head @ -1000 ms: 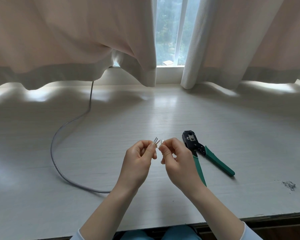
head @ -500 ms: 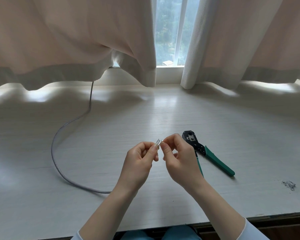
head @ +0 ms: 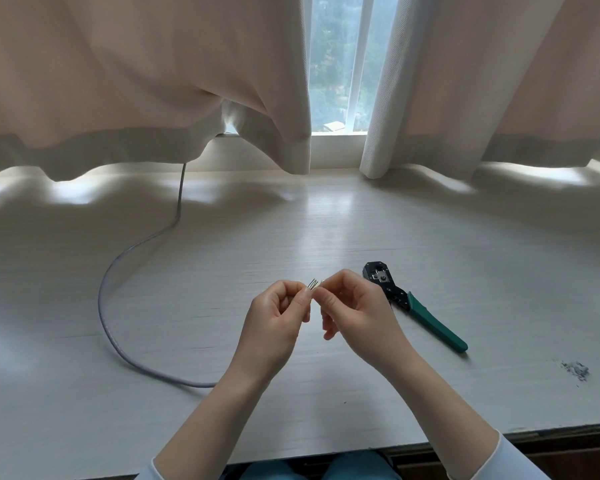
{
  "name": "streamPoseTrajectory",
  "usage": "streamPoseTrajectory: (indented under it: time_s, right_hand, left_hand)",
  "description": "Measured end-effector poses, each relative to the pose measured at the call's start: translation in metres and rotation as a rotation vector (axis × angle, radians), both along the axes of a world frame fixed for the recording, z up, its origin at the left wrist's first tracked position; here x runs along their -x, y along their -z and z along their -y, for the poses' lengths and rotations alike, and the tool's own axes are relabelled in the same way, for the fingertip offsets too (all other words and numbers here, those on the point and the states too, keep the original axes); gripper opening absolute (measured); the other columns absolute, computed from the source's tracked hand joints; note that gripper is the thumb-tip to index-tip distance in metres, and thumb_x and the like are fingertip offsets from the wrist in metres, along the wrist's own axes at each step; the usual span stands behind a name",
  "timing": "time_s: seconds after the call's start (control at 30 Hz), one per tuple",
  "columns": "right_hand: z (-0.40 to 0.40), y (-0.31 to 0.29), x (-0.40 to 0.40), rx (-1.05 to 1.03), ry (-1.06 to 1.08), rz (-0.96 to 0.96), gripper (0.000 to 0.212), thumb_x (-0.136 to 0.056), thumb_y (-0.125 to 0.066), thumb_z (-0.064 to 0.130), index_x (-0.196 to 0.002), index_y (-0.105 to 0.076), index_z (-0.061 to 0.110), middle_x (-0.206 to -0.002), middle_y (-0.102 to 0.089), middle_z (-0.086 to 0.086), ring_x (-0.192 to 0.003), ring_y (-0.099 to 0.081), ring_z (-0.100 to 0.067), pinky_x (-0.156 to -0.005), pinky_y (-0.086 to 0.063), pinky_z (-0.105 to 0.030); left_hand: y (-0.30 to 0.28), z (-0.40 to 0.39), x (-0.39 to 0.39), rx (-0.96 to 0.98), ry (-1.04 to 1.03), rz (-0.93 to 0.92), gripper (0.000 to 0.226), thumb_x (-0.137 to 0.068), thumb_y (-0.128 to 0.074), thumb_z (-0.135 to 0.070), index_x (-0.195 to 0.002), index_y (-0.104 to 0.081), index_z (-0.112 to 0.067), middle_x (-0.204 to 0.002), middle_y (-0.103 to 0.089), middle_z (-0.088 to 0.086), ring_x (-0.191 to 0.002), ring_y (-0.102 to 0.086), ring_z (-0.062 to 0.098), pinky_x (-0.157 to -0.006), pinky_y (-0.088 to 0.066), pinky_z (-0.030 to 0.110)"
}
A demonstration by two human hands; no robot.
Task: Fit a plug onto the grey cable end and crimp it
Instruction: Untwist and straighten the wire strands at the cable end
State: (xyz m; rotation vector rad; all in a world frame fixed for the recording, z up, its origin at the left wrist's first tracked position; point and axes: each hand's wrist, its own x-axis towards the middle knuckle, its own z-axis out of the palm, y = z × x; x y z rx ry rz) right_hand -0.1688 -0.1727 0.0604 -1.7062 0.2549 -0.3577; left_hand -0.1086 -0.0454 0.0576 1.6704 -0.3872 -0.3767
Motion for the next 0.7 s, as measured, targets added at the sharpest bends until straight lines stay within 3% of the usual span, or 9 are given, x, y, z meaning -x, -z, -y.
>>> streamPoseTrajectory:
  time_s: [0.37, 0.6, 0.7]
  right_hand:
    - [0.003, -0.008, -0.003, -0.027, -0.014, -0.051, 0.019, -0.091, -0.063, 0.014, -0.072, -0.058, 0.011, -0.055, -0.056, 0.000, -0.051, -0.057, -0.014, -0.047, -0.051, -0.030]
    - [0.008, -0.009, -0.001, 0.100, -0.083, -0.070, 0.015, -0.093, -0.059, 0.014, -0.083, -0.057, 0.004, -0.060, -0.056, 0.010, -0.058, -0.058, -0.013, -0.048, -0.053, -0.030]
    - [0.009, -0.011, -0.001, 0.147, -0.079, -0.084, 0.015, -0.093, -0.058, 0.015, -0.083, -0.057, 0.005, -0.061, -0.056, 0.004, -0.053, -0.057, -0.010, -0.047, -0.053, -0.030]
  left_hand:
    - [0.001, -0.003, -0.004, 0.050, 0.013, 0.014, 0.016, -0.089, -0.065, -0.025, -0.077, -0.067, -0.016, -0.052, -0.054, -0.013, -0.047, -0.042, 0.000, -0.046, -0.033, 0.011]
    - [0.000, -0.004, -0.003, 0.063, 0.010, 0.033, 0.016, -0.088, -0.067, -0.025, -0.076, -0.069, -0.015, -0.052, -0.053, -0.014, -0.050, -0.044, 0.000, -0.049, -0.035, 0.010]
    - [-0.001, -0.004, -0.003, 0.065, 0.029, 0.024, 0.016, -0.088, -0.067, -0.025, -0.075, -0.069, -0.017, -0.052, -0.053, -0.014, -0.047, -0.043, 0.000, -0.047, -0.034, 0.009]
